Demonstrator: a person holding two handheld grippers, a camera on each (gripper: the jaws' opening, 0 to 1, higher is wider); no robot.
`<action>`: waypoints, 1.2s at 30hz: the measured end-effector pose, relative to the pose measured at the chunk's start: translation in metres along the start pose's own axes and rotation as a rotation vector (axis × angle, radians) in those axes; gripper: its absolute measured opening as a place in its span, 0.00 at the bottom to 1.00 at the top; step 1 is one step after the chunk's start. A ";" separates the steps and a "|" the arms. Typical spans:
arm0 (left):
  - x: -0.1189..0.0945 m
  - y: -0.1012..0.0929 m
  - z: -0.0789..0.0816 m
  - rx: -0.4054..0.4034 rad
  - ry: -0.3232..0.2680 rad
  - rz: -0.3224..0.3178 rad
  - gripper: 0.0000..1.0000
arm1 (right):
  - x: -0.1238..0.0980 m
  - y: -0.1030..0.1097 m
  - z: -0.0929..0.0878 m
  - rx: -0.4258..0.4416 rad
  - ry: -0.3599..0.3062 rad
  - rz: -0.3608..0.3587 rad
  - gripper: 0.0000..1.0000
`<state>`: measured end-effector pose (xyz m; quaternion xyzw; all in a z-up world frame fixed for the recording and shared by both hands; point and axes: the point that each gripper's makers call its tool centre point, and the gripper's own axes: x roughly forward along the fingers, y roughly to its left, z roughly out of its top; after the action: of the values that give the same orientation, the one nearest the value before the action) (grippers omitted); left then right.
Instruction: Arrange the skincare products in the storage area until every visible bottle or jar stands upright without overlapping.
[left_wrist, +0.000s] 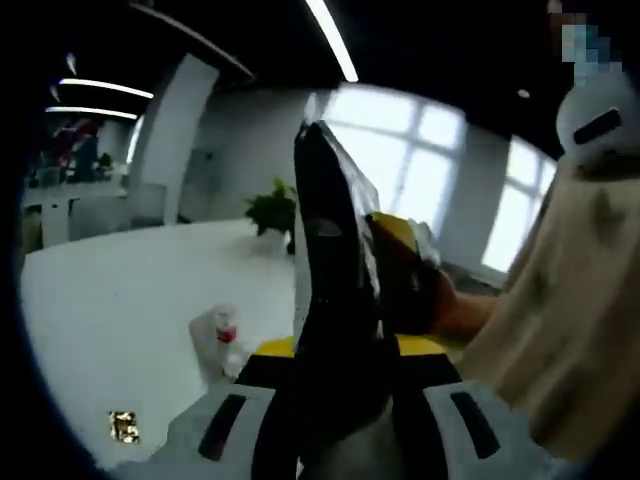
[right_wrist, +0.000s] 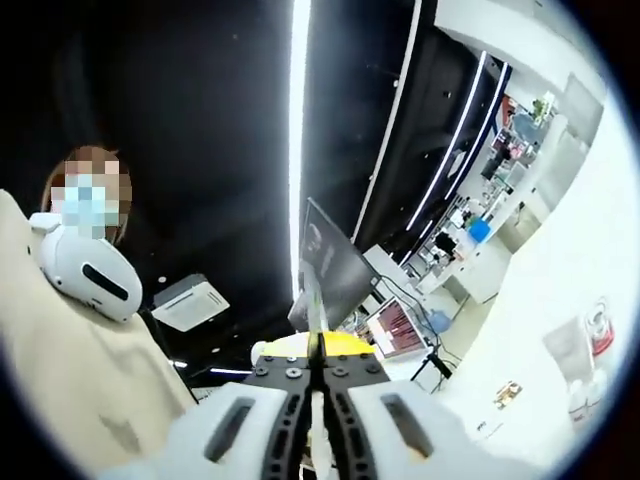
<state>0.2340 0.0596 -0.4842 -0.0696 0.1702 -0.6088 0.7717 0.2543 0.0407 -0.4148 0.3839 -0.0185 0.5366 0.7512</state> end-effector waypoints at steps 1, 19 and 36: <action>0.000 -0.002 -0.001 -0.011 0.002 -0.008 0.24 | -0.001 -0.002 0.000 0.001 0.005 -0.003 0.01; -0.002 -0.008 0.029 -0.184 -0.238 -0.037 0.00 | 0.006 -0.025 0.012 -0.008 -0.080 -0.028 0.07; -0.030 0.014 0.057 -0.297 -0.429 -0.005 0.00 | 0.025 -0.015 -0.031 0.183 -0.074 0.001 0.07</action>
<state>0.2607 0.0862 -0.4302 -0.3101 0.0899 -0.5504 0.7700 0.2653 0.0777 -0.4341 0.4704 0.0027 0.5217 0.7117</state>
